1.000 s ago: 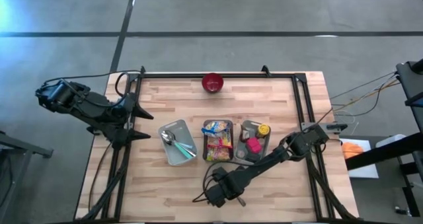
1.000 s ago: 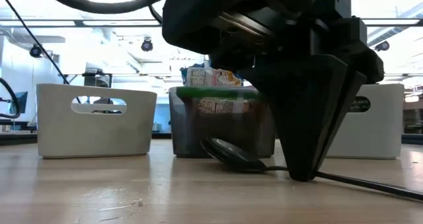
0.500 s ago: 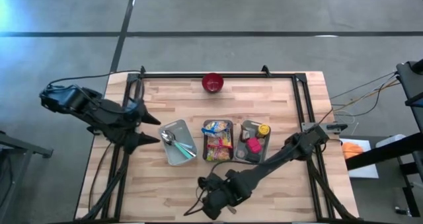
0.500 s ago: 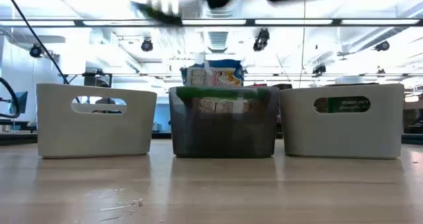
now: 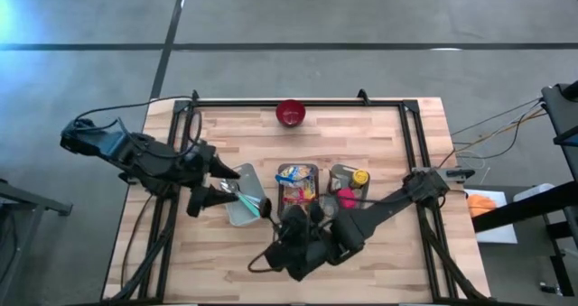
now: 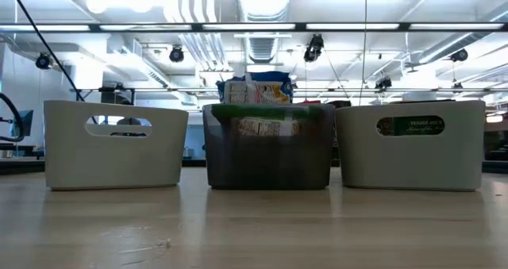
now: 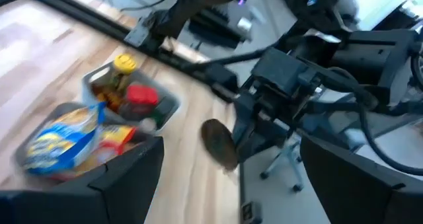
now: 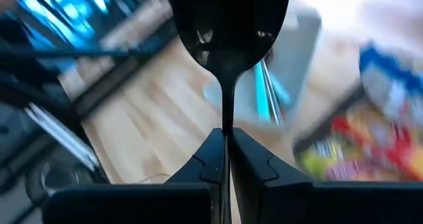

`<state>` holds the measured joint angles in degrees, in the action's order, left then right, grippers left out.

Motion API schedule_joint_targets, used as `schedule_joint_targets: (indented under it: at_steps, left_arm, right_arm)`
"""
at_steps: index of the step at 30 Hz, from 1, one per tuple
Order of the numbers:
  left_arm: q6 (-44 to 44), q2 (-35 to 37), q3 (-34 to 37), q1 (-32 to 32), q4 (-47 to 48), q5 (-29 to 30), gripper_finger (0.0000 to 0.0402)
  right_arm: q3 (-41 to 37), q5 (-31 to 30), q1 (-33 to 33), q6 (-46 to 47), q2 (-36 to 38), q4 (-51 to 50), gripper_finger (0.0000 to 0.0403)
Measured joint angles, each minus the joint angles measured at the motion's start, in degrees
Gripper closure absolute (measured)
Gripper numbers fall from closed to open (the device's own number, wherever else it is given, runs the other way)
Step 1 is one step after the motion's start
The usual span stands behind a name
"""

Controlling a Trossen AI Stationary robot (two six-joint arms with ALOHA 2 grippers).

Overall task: Pick & Place Food Item
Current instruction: Put the black spoon into the left gray bin

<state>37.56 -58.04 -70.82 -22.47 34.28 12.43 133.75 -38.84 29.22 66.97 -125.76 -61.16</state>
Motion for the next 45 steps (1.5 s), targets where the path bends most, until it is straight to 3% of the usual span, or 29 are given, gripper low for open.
schedule_joint_targets:
  at_steps: [5, 9, 15, 21, 34, 40, 45]
  left_arm:
    - [0.45, -0.27, 4.29, -0.43, -9.45, -0.2, 0.0071]
    - [2.37, 0.58, 5.06, -0.46, -8.79, 0.09, 0.0113]
    - [3.02, 0.86, 5.61, -0.47, -9.21, 0.24, 0.0151]
    - [3.02, -0.3, 5.61, -0.47, -9.24, 0.24, 0.014]
    - [2.99, -1.59, 5.61, -0.46, -11.16, 1.61, 0.0041]
    - [2.93, -1.75, 5.61, -0.41, -11.95, 3.08, 0.0048]
    - [2.97, -1.73, 5.61, -0.43, -12.37, 2.98, 0.0097]
  right_arm:
    - [0.0, -6.33, -2.16, -5.73, 0.74, 7.01, 0.0395]
    - [-0.01, -11.68, -2.23, -5.31, 1.02, 6.71, 0.0395]
    - [-0.04, -13.2, -3.44, -9.32, 1.52, 10.52, 0.0395]
    - [-0.04, -13.71, -4.9, -15.64, 1.63, 16.36, 0.0395]
    - [-0.04, -10.08, -6.01, -23.84, 1.85, 25.25, 0.0395]
    - [-0.04, -7.11, -5.97, -26.12, 1.85, 27.6, 0.0395]
    - [-0.04, -5.67, -5.97, -28.02, 1.85, 29.43, 0.0395]
